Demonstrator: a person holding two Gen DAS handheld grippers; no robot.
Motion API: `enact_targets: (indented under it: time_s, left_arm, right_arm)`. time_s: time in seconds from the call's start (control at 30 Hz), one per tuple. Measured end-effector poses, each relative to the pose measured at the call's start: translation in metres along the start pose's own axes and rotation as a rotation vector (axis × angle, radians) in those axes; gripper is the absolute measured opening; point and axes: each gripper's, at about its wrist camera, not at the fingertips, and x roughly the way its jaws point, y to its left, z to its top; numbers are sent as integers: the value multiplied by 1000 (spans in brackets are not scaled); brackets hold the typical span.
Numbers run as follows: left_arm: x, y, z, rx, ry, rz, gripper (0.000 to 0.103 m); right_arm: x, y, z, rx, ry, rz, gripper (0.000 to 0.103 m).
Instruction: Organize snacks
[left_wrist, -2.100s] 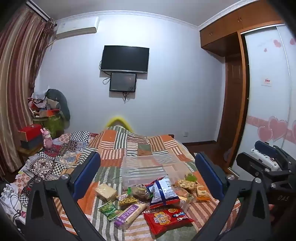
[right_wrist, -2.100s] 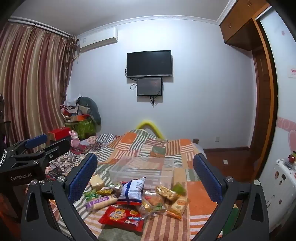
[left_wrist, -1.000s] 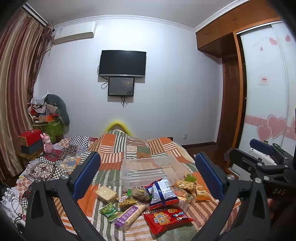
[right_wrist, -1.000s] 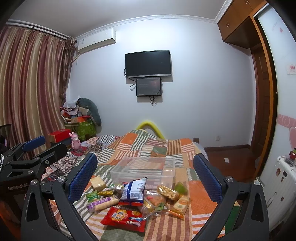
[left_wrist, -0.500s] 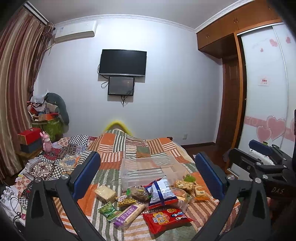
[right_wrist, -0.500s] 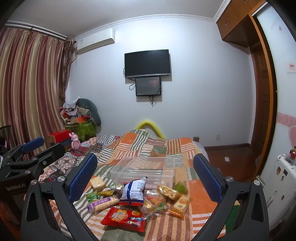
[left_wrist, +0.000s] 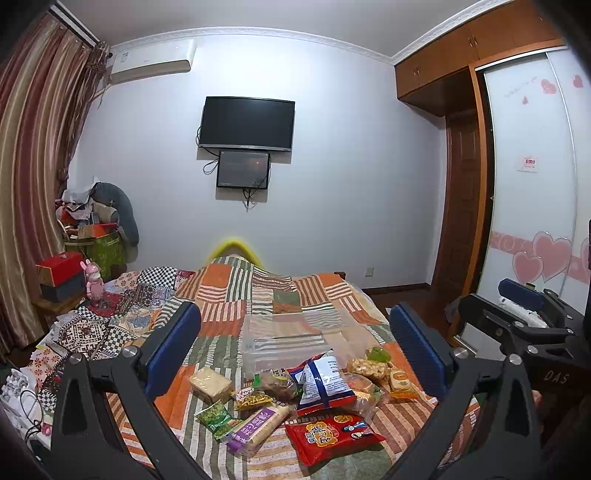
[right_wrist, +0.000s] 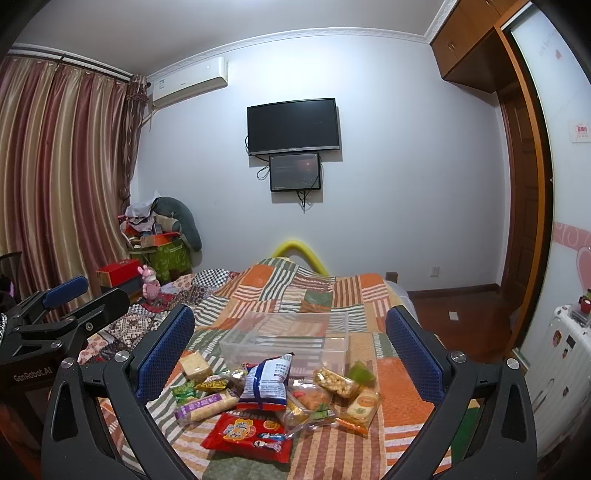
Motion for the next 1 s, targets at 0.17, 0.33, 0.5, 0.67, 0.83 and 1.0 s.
enact_targets:
  time_s: [0.17,0.33,0.5,0.67,0.83,1.0]
  left_arm:
    - [0,0,0,1,0,-2,103]
    - [0,0,0,0,-1,-1,103]
    - [0,1,0,1,0,-2,103]
    - [-1,1,0,-1,-1,0,103]
    - [0,1,-2,-4,4,-12,103]
    - [4,3,-5,-8,16,-12,103]
  right_arm:
    - [0,0,0,1,-1,0,103]
    - [0,0,1,1,-1,1,103]
    - [0,0,1,3,0,2,103]
    - [0,1,1,4,0,2,103]
    - [1,2,1,7,1,6,103]
    - [3,1,-1,4,2,-7,103]
